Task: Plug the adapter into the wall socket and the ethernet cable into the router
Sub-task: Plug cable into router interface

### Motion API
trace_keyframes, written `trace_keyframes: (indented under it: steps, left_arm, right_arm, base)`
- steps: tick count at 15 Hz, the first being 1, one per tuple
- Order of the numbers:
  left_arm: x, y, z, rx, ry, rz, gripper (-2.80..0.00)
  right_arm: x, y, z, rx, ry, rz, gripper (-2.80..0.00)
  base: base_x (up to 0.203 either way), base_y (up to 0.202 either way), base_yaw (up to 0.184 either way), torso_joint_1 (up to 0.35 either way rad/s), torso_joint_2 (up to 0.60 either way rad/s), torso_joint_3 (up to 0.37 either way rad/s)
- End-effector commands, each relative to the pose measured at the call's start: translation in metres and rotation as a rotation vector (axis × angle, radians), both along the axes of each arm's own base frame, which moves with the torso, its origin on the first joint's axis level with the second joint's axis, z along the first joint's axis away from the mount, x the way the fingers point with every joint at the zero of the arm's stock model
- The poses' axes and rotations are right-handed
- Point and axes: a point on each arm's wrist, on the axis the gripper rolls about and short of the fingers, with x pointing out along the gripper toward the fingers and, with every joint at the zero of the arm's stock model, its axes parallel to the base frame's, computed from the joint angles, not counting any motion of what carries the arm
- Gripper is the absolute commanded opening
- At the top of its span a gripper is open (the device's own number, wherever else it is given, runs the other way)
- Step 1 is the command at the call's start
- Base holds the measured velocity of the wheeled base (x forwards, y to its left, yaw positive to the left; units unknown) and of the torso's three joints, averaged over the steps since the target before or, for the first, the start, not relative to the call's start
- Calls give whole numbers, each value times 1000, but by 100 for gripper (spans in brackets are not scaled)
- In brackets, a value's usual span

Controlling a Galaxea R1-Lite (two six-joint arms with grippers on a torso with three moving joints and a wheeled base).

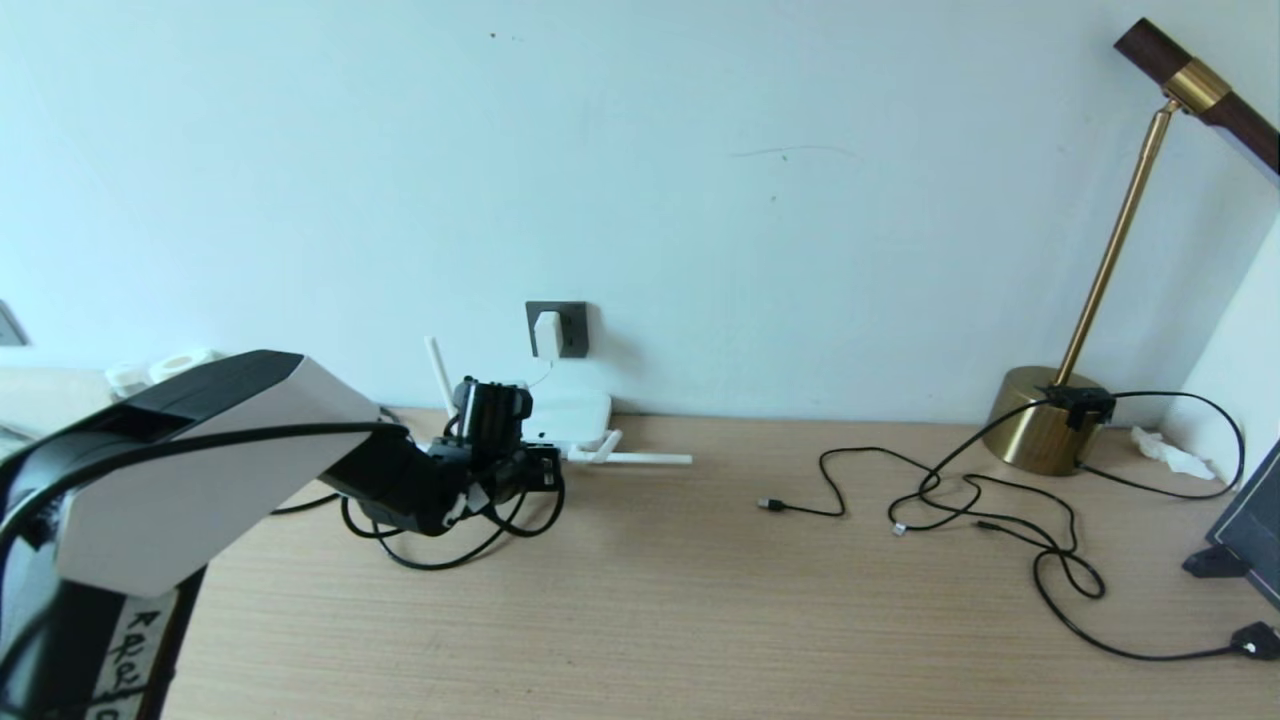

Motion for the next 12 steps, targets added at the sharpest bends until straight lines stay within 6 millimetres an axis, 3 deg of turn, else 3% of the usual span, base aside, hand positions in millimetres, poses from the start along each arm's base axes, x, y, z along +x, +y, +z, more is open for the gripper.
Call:
trace_keyframes:
  steps: [1,12]
  left_arm:
    - [-4,1,2,0,5,3,-280]
    - [-18,3,10,-1,14,2,-280]
  right_arm:
    - [0,0,0,0,1,-1,-280]
    - [0,0,0,0,2,0,-280]
  base:
    - [0,0,0,0,0,0]
    - [0,0,0,0,0,0]
